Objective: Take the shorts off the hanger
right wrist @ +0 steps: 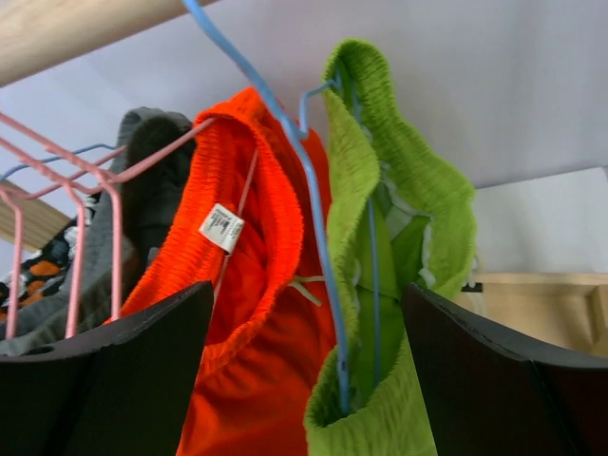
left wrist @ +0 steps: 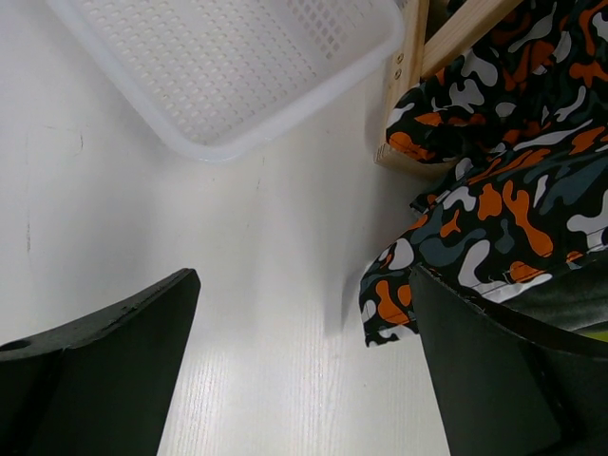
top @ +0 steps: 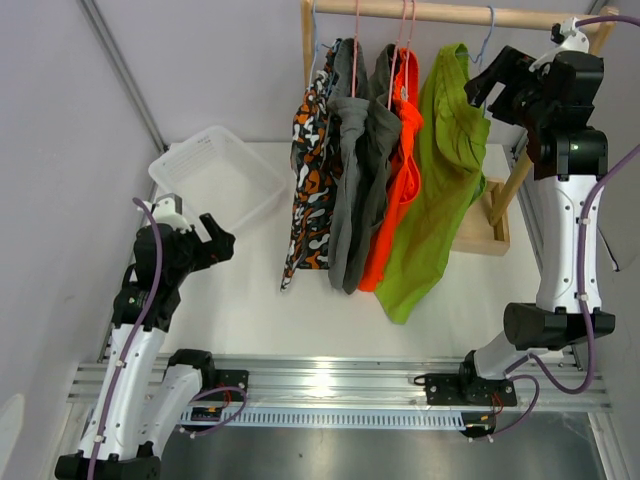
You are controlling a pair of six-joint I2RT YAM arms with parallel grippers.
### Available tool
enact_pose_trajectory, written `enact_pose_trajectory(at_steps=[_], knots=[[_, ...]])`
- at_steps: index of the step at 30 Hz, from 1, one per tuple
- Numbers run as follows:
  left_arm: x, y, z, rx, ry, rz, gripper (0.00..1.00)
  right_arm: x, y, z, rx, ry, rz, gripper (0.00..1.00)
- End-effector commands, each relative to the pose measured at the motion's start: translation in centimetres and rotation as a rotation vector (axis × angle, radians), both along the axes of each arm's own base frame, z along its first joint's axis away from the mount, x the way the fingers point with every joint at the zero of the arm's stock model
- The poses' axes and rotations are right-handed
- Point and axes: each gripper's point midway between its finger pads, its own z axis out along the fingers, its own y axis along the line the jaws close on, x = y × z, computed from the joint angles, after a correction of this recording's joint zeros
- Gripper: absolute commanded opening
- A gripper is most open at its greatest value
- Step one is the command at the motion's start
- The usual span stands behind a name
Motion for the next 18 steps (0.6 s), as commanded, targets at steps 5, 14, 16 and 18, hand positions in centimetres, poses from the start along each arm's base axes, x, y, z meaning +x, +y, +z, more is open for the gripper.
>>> enact_pose_trajectory(at_steps=[5,14,16,18], knots=[[0.2,-0.5,0.8,-0.001,-0.037,-0.032,0.99,1.4,0.5,-0.1,-0.050,-0.031,0.003,0.79],[0.3,-0.3,0.6,0.003,-0.029,-0.020,0.99,4.1,0.9,-2.1,-0.056,-0.005,0.015,0.42],[0.3,-0.3,0.9,0.005,-0.036,-0.019,0.99,4.4,0.9,-2.1,-0.060,-0.010,0.017,0.31],[0.3,-0.3,0.7,0.007,-0.036,-0.023,0.99,4.3,0.9,-1.6,-0.063,-0.028,0.022,0.20]])
